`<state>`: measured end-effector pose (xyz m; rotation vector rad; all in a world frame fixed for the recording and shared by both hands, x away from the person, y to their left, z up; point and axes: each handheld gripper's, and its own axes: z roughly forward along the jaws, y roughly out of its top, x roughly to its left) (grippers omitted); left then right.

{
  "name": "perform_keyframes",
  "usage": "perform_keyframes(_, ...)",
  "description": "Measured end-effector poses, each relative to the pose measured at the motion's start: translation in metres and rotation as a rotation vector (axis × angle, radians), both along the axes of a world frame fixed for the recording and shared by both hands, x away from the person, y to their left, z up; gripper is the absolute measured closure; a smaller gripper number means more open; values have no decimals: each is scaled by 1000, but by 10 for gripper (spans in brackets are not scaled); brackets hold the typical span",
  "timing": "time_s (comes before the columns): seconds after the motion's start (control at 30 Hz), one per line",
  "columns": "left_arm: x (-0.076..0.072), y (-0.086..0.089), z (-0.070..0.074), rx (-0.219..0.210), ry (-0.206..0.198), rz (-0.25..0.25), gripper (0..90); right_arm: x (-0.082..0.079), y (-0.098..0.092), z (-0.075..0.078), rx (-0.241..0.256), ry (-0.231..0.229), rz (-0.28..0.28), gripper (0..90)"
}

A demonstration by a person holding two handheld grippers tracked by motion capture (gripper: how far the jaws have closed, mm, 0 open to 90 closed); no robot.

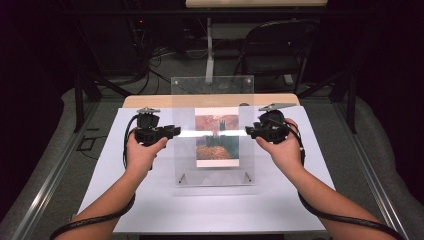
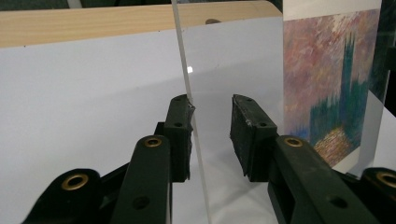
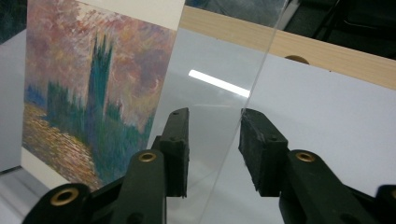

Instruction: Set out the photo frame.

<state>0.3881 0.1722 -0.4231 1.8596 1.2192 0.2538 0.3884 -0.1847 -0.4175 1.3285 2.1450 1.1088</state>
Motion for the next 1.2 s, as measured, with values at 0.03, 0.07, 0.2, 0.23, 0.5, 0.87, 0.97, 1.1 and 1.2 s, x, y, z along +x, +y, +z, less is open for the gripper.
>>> perform_keyframes(0.03, -4, 1, 0, -9, -2, -1, 705, -4, -1, 1, 12, -6, 3, 647)
perform_keyframes(0.07, -7, 2, 1, -19, -3, -3, 713, -7, -2, 2, 17, -8, 10, 648)
perform_keyframes(0.2, -18, 4, 2, -17, -24, -14, 730, -22, -7, 4, 44, -18, 30, 666)
perform_keyframes(0.23, -26, 5, 3, -20, -38, -29, 730, -26, -9, 3, 55, -21, 36, 670)
perform_keyframes(0.5, -54, 12, 2, -36, -85, -90, 730, -54, -19, 2, 130, -23, 83, 695)
perform_keyframes(0.87, -82, 9, -4, -20, -131, -158, 652, -79, -22, -4, 146, -37, 155, 658)
perform_keyframes(0.97, -86, 7, -6, -5, -143, -155, 629, -84, -19, -6, 132, -48, 170, 639)
perform_keyframes(1.1, -88, 6, -12, 12, -144, -157, 595, -88, -19, -10, 126, -61, 175, 582)
perform_keyframes(1.2, -89, 9, -17, 6, -138, -153, 527, -92, -20, -14, 143, -54, 181, 531)
